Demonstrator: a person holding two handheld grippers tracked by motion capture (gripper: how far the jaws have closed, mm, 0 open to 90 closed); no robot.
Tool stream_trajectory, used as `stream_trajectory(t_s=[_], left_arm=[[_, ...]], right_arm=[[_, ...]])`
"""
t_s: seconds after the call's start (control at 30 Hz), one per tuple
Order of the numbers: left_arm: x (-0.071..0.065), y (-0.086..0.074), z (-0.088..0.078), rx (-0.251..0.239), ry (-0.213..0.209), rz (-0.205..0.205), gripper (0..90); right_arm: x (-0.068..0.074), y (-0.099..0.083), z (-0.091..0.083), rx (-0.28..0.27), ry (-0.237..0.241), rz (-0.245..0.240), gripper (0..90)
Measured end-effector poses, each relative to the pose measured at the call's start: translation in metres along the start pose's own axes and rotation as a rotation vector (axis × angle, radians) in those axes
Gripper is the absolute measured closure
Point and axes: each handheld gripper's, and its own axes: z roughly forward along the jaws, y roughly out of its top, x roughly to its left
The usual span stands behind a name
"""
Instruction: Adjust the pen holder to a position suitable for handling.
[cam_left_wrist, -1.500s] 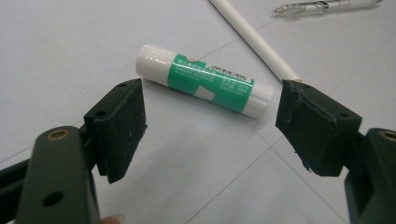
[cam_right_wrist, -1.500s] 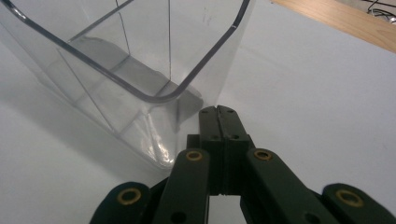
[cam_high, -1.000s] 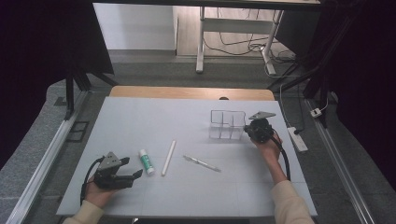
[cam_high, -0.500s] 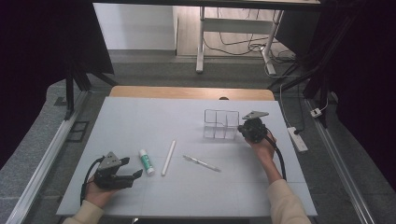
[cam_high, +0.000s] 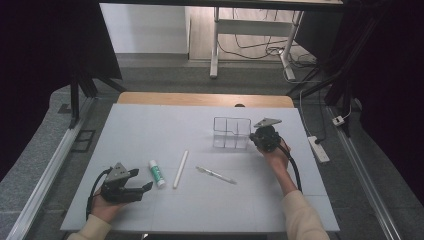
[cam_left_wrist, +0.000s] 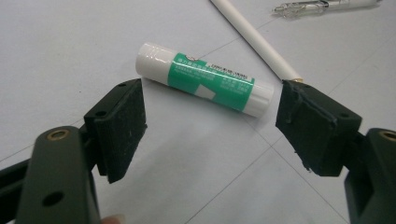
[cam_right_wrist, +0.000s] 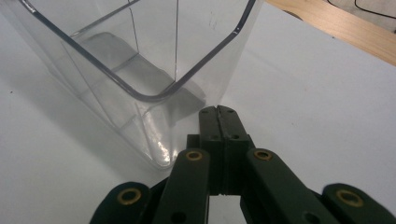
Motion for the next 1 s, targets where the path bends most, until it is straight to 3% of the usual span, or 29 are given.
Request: stream_trajectory(t_s=[1.0], left_arm=[[0.0,-0.001,0.0,0.003,0.0,-0.002,24.4]], right_arm=[[0.026,0.019,0.022,-0.013,0.037,-0.036,89.3]])
